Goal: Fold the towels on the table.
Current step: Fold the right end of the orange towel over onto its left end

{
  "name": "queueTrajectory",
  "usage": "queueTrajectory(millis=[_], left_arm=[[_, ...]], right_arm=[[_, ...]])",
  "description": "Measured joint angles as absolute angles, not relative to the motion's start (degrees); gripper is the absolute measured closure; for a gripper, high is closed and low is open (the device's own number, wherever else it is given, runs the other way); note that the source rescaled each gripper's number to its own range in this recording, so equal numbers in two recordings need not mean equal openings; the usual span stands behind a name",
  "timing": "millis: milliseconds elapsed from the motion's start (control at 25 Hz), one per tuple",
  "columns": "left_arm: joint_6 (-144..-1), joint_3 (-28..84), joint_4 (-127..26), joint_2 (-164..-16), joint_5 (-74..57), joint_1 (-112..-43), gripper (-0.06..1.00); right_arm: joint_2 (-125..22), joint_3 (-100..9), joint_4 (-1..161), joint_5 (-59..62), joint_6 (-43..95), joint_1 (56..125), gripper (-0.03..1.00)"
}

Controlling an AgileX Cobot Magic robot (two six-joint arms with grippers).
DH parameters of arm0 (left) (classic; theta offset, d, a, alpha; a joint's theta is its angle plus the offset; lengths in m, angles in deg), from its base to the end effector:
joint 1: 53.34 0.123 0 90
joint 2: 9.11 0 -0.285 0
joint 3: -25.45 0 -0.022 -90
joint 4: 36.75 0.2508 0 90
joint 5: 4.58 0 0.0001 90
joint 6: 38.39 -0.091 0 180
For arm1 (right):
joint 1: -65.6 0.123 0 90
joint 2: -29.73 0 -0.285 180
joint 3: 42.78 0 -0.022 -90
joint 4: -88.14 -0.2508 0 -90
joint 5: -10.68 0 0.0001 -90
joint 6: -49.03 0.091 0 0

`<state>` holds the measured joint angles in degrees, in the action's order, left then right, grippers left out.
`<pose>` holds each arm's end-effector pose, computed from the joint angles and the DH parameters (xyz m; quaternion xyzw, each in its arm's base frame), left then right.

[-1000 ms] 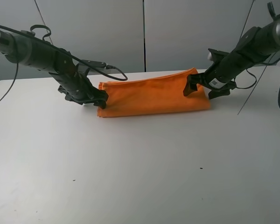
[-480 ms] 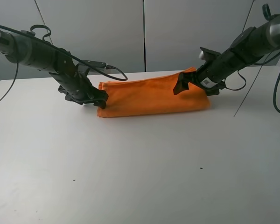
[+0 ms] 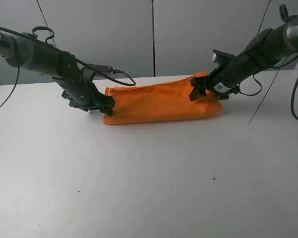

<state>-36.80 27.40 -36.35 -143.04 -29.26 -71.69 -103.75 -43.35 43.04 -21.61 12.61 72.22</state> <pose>0.4128 -0.1366 0.0933 0.1455 0.9685 -0.0330 0.1996 0.4209 0.0836 0.0976 -0.0614 0.9603 0.2061 0.1779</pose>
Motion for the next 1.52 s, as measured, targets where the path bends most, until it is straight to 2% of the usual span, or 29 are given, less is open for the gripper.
queueTrajectory(millis=[80,120,160,320,920,1520], left_arm=[[-36.80,27.40,-36.35,-143.04,-29.26,-71.69,-0.05],[-36.80,27.40,-36.35,-143.04,-29.26,-71.69,-0.05],[-36.80,27.40,-36.35,-143.04,-29.26,-71.69,-0.05],[-36.80,27.40,-36.35,-143.04,-29.26,-71.69,-0.05],[-37.05,27.52,-35.22,-143.04,-30.36,-71.69,-0.05],[-37.13,27.64,-35.11,-143.04,-30.80,-71.69,-0.05]], right_arm=[[-103.75,-43.35,42.89,-20.65,12.61,72.22,0.84],[-103.75,-43.35,42.66,-20.41,12.61,72.22,0.95],[-103.75,-43.35,42.58,-20.25,12.84,72.32,0.96],[-103.75,-43.35,42.58,-20.57,13.44,72.32,0.96],[-98.92,-43.35,34.77,-34.62,18.21,72.70,0.96],[-98.92,-43.71,21.38,-29.61,19.49,83.07,0.96]])
